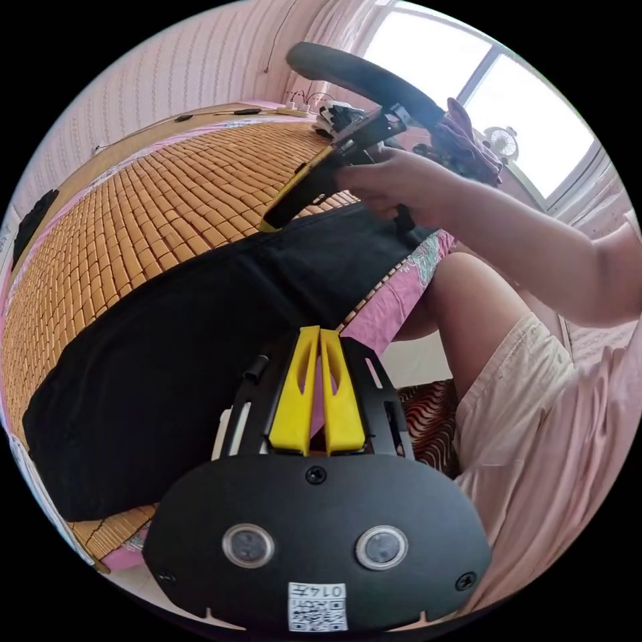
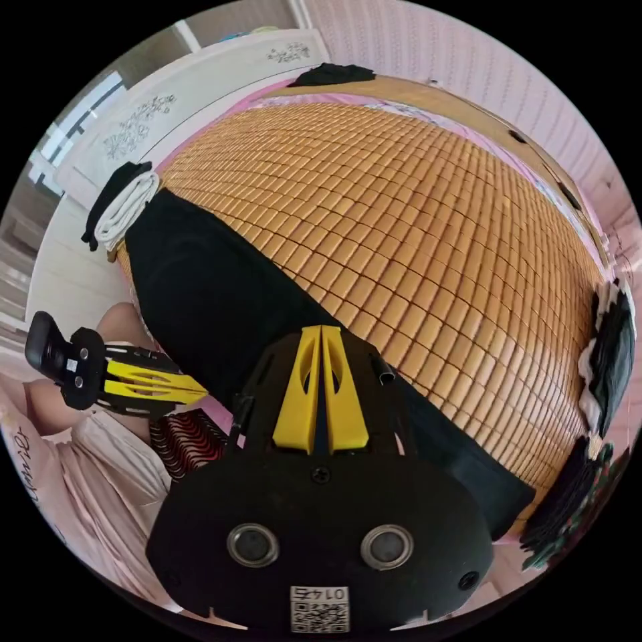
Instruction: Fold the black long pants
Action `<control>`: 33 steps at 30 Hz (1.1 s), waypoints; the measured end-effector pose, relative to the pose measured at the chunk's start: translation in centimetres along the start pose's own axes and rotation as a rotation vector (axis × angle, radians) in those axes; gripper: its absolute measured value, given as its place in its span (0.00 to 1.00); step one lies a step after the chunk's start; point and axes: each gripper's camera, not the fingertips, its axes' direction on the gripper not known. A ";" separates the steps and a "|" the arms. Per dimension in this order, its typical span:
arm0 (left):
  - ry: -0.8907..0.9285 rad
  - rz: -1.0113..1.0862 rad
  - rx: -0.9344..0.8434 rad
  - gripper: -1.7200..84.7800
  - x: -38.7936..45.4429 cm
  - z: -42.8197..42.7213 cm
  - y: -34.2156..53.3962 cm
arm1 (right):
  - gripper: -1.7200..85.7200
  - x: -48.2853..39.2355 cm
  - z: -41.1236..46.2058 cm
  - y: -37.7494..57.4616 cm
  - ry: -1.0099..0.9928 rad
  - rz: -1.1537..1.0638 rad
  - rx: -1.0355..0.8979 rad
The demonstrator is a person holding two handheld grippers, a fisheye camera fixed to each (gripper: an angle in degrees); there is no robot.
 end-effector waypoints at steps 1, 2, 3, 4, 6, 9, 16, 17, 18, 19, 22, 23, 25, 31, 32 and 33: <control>-0.002 -0.013 0.003 0.01 -0.2 -0.3 0.1 | 0.01 1.5 -0.8 1.7 0.023 0.053 0.024; -0.013 -0.042 0.007 0.01 -0.6 -0.9 0.4 | 0.02 4.4 -2.5 5.3 0.082 0.151 0.079; -0.032 -0.072 0.017 0.01 -1.1 -1.5 0.8 | 0.02 7.3 -4.1 9.0 0.159 0.244 0.114; -0.044 -0.086 0.022 0.01 -1.4 -1.8 1.0 | 0.03 8.7 -4.9 10.9 0.204 0.290 0.122; -0.106 -0.165 0.044 0.01 -2.7 -3.1 1.6 | 0.10 14.4 -6.7 17.7 0.360 0.495 0.067; -0.161 -0.281 0.043 0.01 -4.6 -4.3 2.1 | 0.20 20.9 -7.5 24.8 0.321 0.749 0.012; -0.189 -0.455 0.019 0.01 -6.9 -4.9 2.1 | 0.18 27.6 -7.8 33.2 0.087 0.936 0.108; -0.195 -0.478 -0.019 0.01 -7.4 -4.4 2.0 | 0.18 27.8 -8.2 34.4 0.095 0.933 0.129; -0.188 -0.486 -0.050 0.01 -7.6 -3.9 1.9 | 0.18 28.1 -8.4 35.5 0.097 0.931 0.148; -0.186 -0.489 -0.059 0.01 -7.7 -3.8 1.7 | 0.17 28.3 -8.6 36.1 0.093 0.937 0.159; -0.221 -0.474 -0.104 0.01 -7.5 -3.2 0.8 | 0.16 29.5 -9.5 39.3 0.058 0.988 0.231; -0.231 -0.481 -0.122 0.01 -7.6 -2.9 0.5 | 0.15 29.9 -9.9 40.6 0.044 1.003 0.272; -0.231 -0.504 -0.127 0.01 -7.8 -2.7 0.2 | 0.14 30.6 -10.4 42.3 -0.002 1.016 0.313; -0.195 -0.570 -0.101 0.01 -8.9 -2.7 0.1 | 0.10 32.3 -11.2 46.4 -0.006 0.999 0.298; -0.181 -0.592 -0.093 0.01 -9.3 -2.7 0.1 | 0.08 32.6 -11.6 47.3 -0.050 0.981 0.309; -0.167 -0.612 -0.090 0.01 -9.6 -2.7 0.2 | 0.07 32.7 -12.2 48.3 -0.096 0.971 0.344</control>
